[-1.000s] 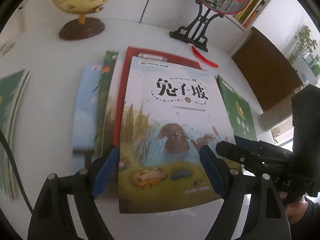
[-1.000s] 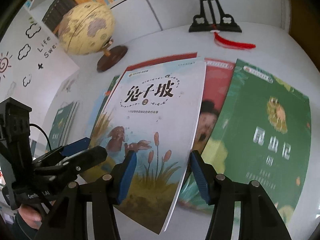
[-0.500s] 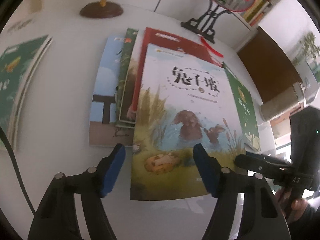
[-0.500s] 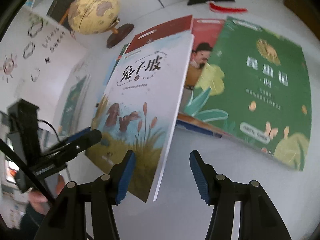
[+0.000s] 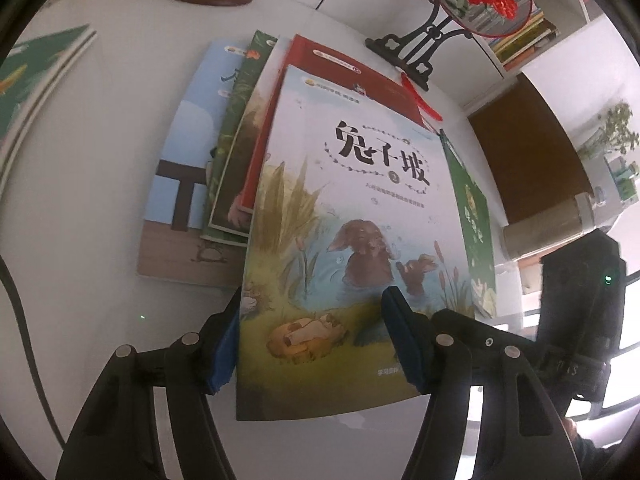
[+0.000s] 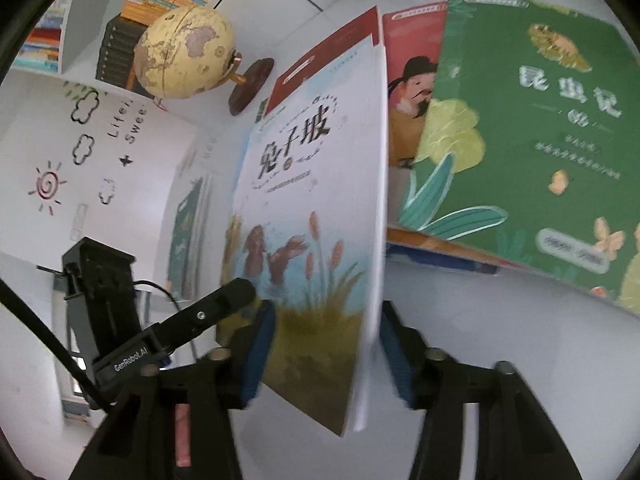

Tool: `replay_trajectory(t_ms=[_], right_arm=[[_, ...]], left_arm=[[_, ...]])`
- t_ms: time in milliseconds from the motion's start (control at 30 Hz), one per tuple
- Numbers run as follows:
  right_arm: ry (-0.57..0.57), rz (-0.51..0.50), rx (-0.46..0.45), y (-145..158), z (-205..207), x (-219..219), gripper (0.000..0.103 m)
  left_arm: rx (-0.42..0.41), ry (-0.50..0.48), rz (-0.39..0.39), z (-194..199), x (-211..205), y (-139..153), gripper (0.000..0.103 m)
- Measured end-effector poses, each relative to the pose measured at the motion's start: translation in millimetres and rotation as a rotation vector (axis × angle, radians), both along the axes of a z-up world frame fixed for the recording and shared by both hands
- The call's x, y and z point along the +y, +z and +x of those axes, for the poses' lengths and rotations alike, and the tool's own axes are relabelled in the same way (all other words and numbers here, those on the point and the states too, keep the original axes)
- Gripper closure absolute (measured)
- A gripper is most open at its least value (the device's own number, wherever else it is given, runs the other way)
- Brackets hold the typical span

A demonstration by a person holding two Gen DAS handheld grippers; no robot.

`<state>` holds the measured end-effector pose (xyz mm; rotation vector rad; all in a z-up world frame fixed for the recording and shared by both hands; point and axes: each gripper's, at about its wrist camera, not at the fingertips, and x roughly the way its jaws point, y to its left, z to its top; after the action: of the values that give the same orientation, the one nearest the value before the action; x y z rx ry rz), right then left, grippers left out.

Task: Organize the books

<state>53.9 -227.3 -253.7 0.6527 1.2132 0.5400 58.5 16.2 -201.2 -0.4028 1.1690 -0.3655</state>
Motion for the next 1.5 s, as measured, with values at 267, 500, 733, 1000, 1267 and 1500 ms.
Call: replay_trajectory(t_ms=[267, 500, 733, 1000, 1267, 1500], right_arm=[[0.055, -0.243, -0.170, 35, -13, 11, 0.077], [0.143, -0.424, -0.304, 58, -33, 32, 0.080], [0.184, -0.450, -0.401, 86, -43, 29, 0.081], [0.241, -0.473, -0.494, 120, -58, 71, 0.081], [0.252, -0.471, -0.593, 159, -75, 139, 0.081], [0.224, -0.441, -0.670, 189, -83, 211, 0.081]], left_arm=[[-0.100, 0.010, 0.085, -14, -4, 28, 0.080], [-0.226, -0.069, 0.215, -38, -33, 58, 0.080], [-0.286, -0.132, 0.279, -59, -36, 77, 0.079], [-0.334, -0.100, 0.327, -75, 3, 106, 0.079], [-0.414, -0.041, 0.391, -89, 69, 149, 0.079], [-0.501, 0.004, 0.440, -95, 137, 172, 0.079]])
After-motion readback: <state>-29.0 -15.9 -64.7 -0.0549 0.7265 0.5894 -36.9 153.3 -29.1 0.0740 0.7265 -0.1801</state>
